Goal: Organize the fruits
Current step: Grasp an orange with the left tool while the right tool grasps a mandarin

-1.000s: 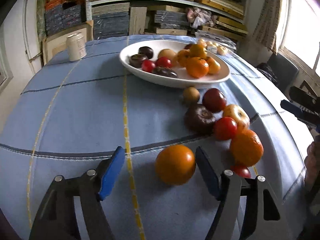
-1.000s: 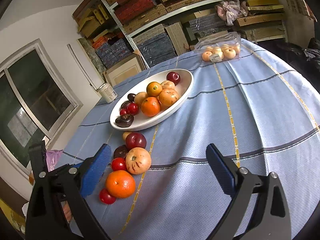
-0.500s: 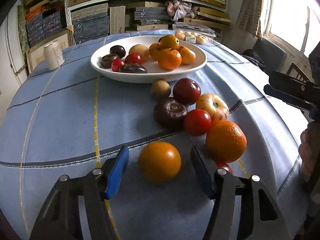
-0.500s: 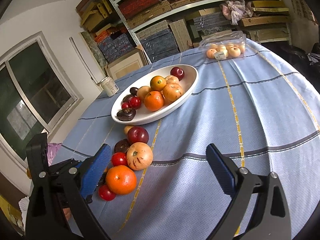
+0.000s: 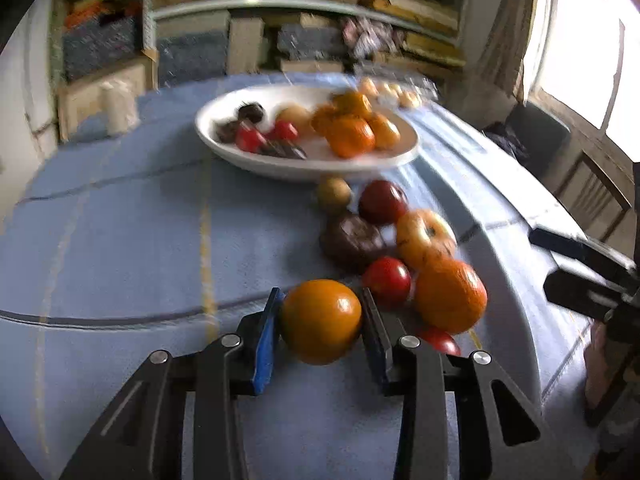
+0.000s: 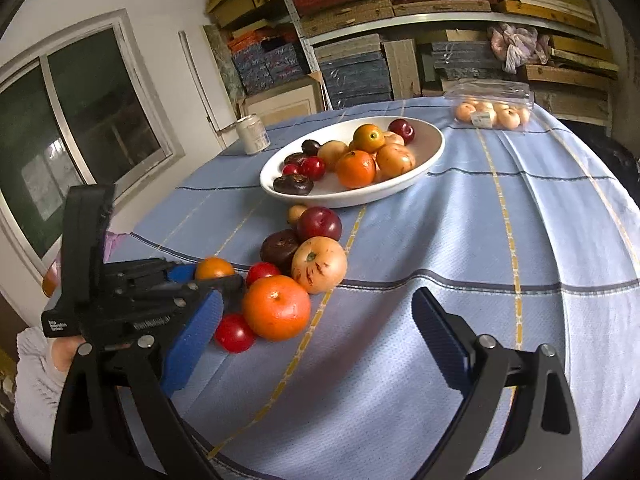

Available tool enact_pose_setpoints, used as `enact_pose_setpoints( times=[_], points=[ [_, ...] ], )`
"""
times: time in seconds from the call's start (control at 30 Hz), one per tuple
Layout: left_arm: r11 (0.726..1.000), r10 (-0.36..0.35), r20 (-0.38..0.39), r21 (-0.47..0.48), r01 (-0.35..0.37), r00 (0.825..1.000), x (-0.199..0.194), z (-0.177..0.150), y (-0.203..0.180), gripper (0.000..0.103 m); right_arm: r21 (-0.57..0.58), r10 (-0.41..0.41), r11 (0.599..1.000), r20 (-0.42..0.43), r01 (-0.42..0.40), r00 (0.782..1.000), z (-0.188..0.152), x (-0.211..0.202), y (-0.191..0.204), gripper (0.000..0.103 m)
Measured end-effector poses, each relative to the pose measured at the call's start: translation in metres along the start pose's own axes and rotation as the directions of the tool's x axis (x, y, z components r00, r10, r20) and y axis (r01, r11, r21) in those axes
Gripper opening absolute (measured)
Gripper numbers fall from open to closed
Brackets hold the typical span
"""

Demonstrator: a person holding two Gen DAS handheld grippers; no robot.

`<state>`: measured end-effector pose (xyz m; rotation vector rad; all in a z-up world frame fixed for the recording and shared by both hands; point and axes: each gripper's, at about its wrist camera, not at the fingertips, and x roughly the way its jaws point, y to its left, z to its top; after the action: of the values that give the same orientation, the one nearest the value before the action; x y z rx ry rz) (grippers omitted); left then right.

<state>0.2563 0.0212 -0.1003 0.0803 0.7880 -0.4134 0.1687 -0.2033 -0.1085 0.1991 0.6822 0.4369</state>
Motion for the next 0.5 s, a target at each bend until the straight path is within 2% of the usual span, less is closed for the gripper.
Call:
enact_pose_setpoints(
  times=[0.07,0.13,0.2,0.4,0.5],
  points=[
    [0.998,0.038,0.031,-0.049,-0.036,0.999,-0.008,0.001,0.013,0.038,-0.034,-0.001,0.999,-0.044,0.000,0.999,-0.004,0.005,0.008,0.078],
    [0.995,0.050,0.038,-0.089,-0.046,0.998,-0.010,0.002,0.022,0.038,-0.092,-0.035,0.995,-0.074,0.028,0.997,-0.006,0.012,0.019,0.062],
    [0.994,0.049,0.041,-0.099,-0.044,0.998,-0.011,0.002,0.025,0.038,-0.117,-0.050,0.992,-0.106,0.037,0.993,-0.007,0.021,0.027,0.054],
    [0.998,0.034,0.045,-0.054,-0.031,0.998,-0.013,0.001,0.014,0.038,-0.053,-0.023,0.998,-0.133,0.016,0.991,-0.002,0.039,0.033,0.054],
    [0.998,0.030,0.051,-0.055,-0.027,0.998,-0.014,0.001,0.011,0.038,-0.023,-0.034,0.999,-0.147,0.031,0.989,0.000,0.050,0.033,0.055]
  ],
)
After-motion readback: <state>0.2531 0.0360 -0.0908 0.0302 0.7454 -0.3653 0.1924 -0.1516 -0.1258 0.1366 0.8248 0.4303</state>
